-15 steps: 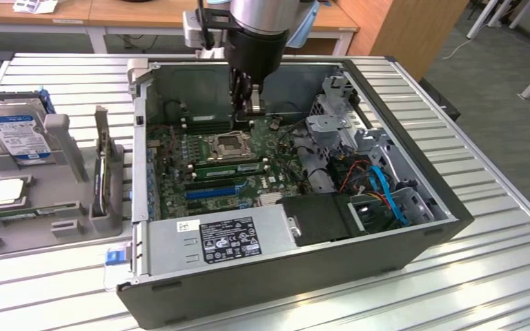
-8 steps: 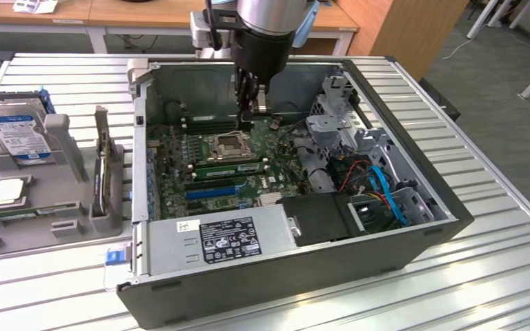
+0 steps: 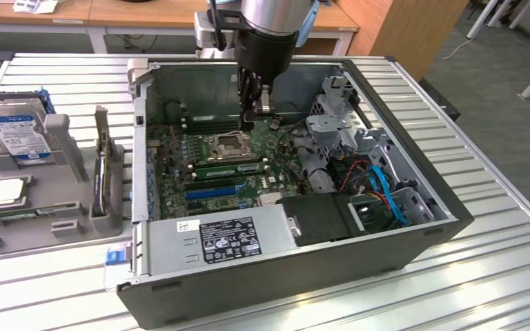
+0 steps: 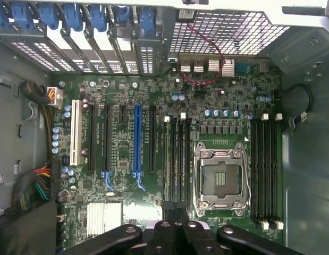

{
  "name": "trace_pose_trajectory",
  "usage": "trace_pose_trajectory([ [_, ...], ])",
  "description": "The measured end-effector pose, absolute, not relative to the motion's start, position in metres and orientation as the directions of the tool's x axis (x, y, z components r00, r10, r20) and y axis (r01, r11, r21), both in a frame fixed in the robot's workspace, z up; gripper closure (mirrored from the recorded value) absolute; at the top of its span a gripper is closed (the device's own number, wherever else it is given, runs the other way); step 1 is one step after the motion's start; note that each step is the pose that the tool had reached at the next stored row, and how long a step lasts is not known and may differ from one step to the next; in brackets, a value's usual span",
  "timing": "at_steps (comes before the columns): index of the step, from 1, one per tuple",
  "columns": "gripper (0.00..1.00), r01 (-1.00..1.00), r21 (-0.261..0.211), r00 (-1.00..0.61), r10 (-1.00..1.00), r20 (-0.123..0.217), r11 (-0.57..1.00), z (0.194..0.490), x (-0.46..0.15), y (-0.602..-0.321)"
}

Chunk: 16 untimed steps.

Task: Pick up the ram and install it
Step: 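Press down the ram until it locks into place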

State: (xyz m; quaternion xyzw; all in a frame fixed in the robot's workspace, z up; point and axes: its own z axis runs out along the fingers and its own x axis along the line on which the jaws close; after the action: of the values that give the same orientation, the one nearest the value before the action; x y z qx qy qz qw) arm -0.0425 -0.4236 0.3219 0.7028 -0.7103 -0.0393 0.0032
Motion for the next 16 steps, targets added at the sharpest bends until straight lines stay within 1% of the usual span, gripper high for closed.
trace_pose_trajectory([
  [10,0.90,-0.998,0.060,-0.012,-0.999,-0.051,0.009,0.3219,-0.0424,-0.4236],
  [16,0.90,-0.999,0.044,-0.011,-0.999,-0.051,0.009,0.3218,-0.0429,-0.4236],
])
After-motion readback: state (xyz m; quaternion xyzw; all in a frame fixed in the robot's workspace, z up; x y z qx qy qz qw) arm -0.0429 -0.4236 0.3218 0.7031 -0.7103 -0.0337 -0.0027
